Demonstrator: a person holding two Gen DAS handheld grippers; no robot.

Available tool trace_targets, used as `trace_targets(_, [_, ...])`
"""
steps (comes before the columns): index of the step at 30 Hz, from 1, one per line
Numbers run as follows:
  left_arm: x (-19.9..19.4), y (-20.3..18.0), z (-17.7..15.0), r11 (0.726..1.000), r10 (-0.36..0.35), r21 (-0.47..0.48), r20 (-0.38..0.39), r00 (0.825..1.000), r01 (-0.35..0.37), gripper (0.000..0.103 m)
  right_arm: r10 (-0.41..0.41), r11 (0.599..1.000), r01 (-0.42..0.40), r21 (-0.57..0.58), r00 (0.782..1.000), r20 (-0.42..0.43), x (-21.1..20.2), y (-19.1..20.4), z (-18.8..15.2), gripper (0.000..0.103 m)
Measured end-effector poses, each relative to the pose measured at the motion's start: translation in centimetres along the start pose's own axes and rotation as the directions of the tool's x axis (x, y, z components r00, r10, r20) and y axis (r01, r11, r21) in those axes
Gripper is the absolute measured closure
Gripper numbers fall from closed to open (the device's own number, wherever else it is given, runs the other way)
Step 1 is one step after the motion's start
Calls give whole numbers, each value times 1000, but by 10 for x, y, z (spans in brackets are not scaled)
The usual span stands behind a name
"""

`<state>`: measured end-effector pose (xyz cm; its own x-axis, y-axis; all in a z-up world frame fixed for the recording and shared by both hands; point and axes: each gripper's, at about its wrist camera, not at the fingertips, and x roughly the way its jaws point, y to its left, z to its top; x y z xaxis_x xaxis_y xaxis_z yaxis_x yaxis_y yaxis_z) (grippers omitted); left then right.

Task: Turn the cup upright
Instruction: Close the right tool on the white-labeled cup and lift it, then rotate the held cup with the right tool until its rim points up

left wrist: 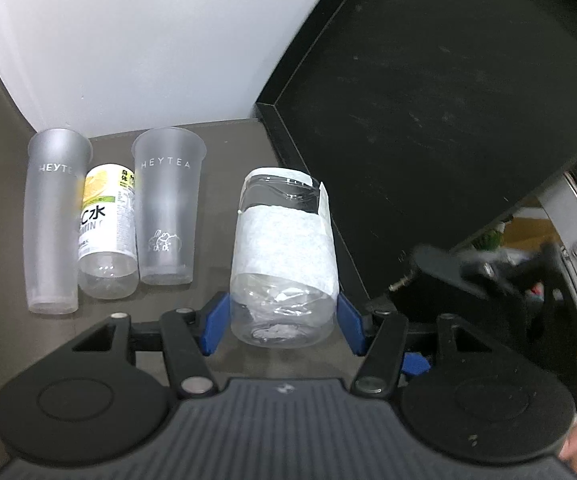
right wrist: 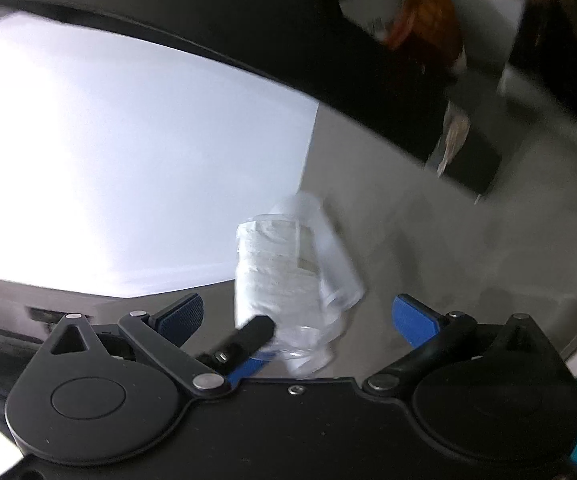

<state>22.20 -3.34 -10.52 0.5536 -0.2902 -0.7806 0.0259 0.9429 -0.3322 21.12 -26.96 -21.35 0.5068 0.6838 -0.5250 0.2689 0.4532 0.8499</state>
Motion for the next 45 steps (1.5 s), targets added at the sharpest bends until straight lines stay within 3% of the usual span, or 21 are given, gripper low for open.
trace_targets(7, [-22,-4,-17,999,-21,25,-1,1000,21,45,29,998,-32,-48,998,-57,9,6,-5,1])
trace_targets(20, [-51,-12,-45,996,-62,66,-3,998,62,45,-11,990,-11,-139,988,-155,10,28,-25,3])
trace_targets(23, [-57,-10,-50,997,-56,60,0,998,56,45,15,989,-41,-144,983,-183,9,30,-28,38])
trace_targets(25, [-59,-6,-53,997,-57,46,-7,998,57,45,9,985,-41,-168,982,-188,7,32,-31,41])
trace_targets(31, [-61,5,-56,1000,-12,21,-66,998,13,44,-73,952,31,-305,989,-128,4,46,-41,43])
trace_targets(38, [-77,24,-56,999,31,-11,-41,999,-32,43,-111,919,82,-386,992,-53,-7,56,-46,43])
trace_targets(45, [-91,25,-47,998,56,2,10,998,-56,43,-150,853,143,-501,988,27,-12,68,-58,43])
